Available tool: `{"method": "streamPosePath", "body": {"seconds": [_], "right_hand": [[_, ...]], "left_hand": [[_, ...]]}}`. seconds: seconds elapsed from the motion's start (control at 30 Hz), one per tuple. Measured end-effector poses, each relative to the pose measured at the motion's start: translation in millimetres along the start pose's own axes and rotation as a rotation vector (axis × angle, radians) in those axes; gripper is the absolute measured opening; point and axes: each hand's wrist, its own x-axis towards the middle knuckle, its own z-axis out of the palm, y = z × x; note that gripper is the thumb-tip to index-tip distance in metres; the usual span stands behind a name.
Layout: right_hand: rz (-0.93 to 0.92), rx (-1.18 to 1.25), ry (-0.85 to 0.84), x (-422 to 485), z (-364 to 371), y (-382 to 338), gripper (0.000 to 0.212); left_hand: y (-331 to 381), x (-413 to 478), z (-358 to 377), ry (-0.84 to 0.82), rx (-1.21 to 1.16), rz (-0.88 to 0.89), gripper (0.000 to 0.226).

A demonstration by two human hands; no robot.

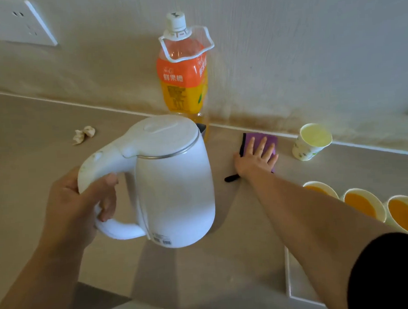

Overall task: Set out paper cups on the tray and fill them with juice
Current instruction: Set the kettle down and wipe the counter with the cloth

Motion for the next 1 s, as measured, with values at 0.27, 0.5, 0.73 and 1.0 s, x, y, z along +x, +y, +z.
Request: {"method": "streamPosePath", "body": {"seconds": [0.27, 0.5, 0.73, 1.0], "right_hand": [[-0.247, -0.04, -0.164, 16, -3, -64, 0.065], [-0.115, 0.005, -0.108, -6, -5, 3, 0.06], [-0.196, -0.038, -0.214, -82, 25, 11, 0.065], [-0.234, 0.661, -0.291, -103, -30, 48, 0.042]], "left_hand": [[-7, -1, -13, -0.032, -0.006, -0.008, 0.07], [0, -2, -5, -0.063, 0.005, 0.018, 0.065], [18, 9, 21, -0.011, 0.001, 0.064, 0.03], [27, 43, 81, -0.149, 0.073, 0.108, 0.025]]}}
